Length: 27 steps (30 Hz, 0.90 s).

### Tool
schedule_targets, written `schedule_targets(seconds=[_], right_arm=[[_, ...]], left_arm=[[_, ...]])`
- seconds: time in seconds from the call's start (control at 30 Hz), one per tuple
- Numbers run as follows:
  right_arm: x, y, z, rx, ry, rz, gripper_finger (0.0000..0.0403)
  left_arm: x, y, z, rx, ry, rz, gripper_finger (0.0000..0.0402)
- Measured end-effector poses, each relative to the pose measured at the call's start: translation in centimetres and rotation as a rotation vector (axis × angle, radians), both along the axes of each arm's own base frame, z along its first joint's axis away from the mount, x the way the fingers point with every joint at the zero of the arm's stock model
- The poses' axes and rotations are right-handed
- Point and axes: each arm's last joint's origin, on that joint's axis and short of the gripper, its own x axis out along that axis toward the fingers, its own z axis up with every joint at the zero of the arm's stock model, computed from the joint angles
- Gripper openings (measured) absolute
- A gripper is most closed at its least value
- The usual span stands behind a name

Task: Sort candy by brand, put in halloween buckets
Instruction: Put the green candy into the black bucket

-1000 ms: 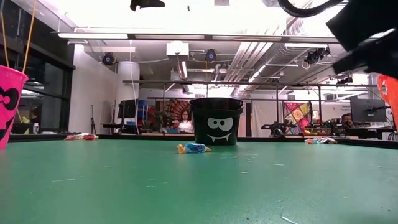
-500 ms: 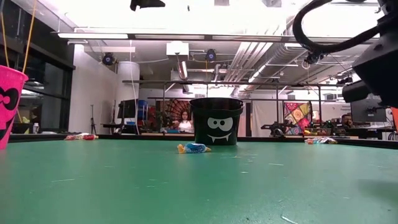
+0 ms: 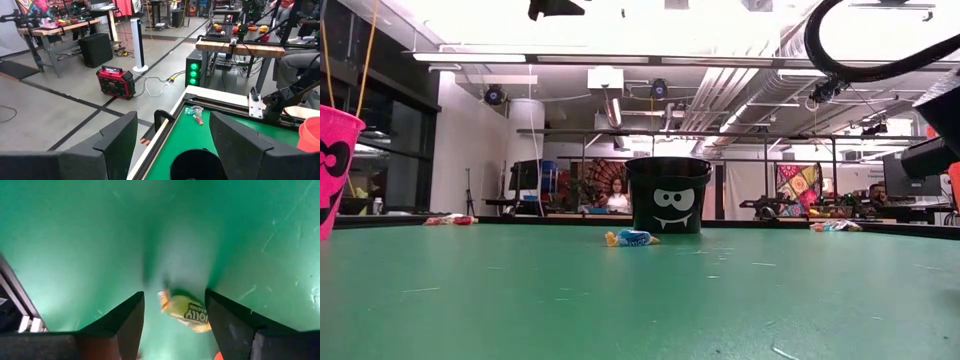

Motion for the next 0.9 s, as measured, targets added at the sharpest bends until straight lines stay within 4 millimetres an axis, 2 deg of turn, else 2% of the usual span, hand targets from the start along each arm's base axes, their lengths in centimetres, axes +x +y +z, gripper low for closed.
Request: schedule_targets(seconds=[0.23,0.33,0.43,0.6,0.63,0.77,0.9], right_arm=[[0.2,0.2,-0.1,0.018,-0.022,0.000,0.0203],[0.0,0.5,-0.1,0.015,-0.039,0.011,0.0192],[-0.2,1.0,-0.4,0.008,-0.040,0.027,0.0150],[-0.5,1.4,-0.7,-0.002,-0.039,0.049,0.0027],[-0.4,1.4,-0.6,0.006,-0.039,0.056,0.0014],[0.4,1.0,0.1,-0.033,-0.076,0.112,0.0007],[2.2,-0.2,2.7,-0.075,-0.223,0.127,0.0002]], left_arm=[[0.0,0.0,0.0,-0.013,-0.007,0.003,0.0236],[0.0,0.0,0.0,-0.013,-0.007,0.003,0.0236],[0.0,0.0,0.0,-0.014,-0.007,0.003,0.0236],[0.0,0.0,0.0,-0.014,-0.008,0.003,0.0236],[0.0,0.0,0.0,-0.014,-0.008,0.003,0.0236],[0.0,0.0,0.0,-0.016,-0.009,0.004,0.0236],[-0.1,0.0,0.0,-0.012,-0.010,0.022,0.0236]])
